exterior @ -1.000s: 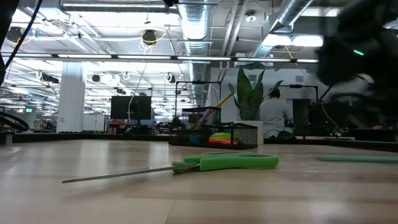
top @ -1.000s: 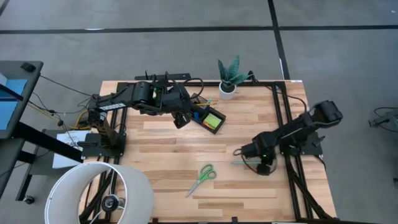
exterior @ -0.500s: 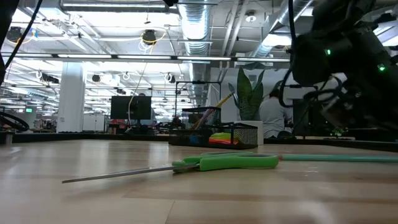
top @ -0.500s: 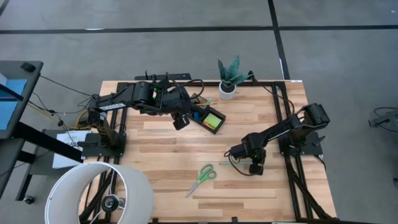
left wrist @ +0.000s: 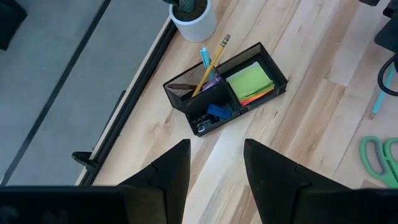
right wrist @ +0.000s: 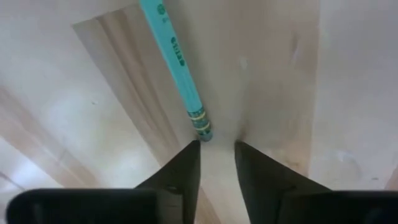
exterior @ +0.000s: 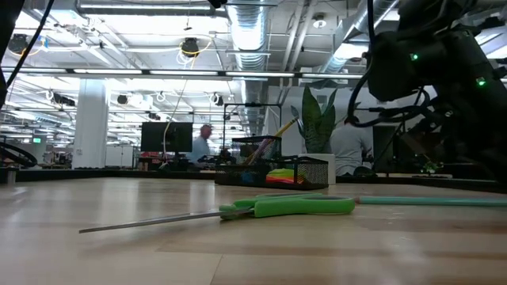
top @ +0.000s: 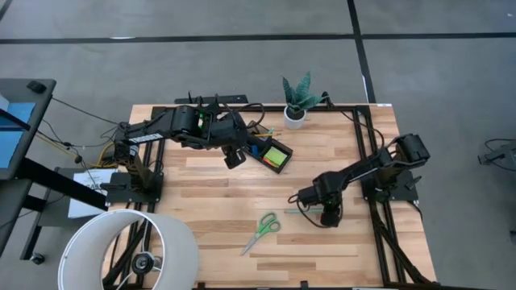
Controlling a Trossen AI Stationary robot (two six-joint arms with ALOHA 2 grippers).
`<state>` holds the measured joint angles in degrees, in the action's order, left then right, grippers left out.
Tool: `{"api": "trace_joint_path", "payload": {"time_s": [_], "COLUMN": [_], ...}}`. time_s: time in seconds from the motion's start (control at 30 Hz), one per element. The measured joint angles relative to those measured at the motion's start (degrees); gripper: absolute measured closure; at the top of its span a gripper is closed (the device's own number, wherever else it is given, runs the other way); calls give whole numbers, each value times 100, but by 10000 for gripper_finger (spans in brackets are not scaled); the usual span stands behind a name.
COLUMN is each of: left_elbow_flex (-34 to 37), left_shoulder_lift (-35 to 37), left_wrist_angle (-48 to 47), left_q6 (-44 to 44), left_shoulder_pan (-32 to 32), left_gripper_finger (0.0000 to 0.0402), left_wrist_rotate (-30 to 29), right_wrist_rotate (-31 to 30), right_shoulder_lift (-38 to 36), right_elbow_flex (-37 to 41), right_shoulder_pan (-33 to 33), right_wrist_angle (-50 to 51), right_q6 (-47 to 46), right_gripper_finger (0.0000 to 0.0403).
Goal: Pick and place office supplies into organizer
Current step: Put the light blue pencil into the black desk organizer
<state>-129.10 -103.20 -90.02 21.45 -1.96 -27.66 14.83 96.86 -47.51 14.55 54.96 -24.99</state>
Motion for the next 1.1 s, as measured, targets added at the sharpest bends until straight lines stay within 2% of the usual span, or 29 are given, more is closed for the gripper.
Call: {"api": "trace_joint_path", "payload": {"time_s": [0.13,0.27,0.6,0.73,0.83,0.93,1.03,1.1], "left_elbow_flex": [0,0,0,0,25,375,1023,1654], "left_shoulder_lift": [0,0,0,0,0,4,-4,1], "left_wrist_angle": [0,0,0,2,145,626,1418,2373], "left_q6": [19,60,244,389,601,1001,1173,1142], "left_shoulder_pan": [1,0,2,2,2,-11,-108,-193], "left_gripper_finger": [258,258,258,258,258,258,258,258], "left_wrist_rotate": [2,7,17,104,402,899,1526,1958], "right_wrist_rotate": [12,-181,-373,-387,-388,-426,-467,-472], "right_shoulder_lift": [-8,-24,-28,-24,-24,-26,-26,-24], "right_elbow_flex": [0,11,2,2,7,11,9,9], "right_shoulder_pan": [98,225,225,225,234,291,367,408], "right_wrist_angle": [-83,-206,-291,-318,-368,-404,-413,-420], "right_q6": [-2,-7,153,168,168,168,168,168], "right_gripper_finger": [287,284,336,343,344,344,344,344]}}
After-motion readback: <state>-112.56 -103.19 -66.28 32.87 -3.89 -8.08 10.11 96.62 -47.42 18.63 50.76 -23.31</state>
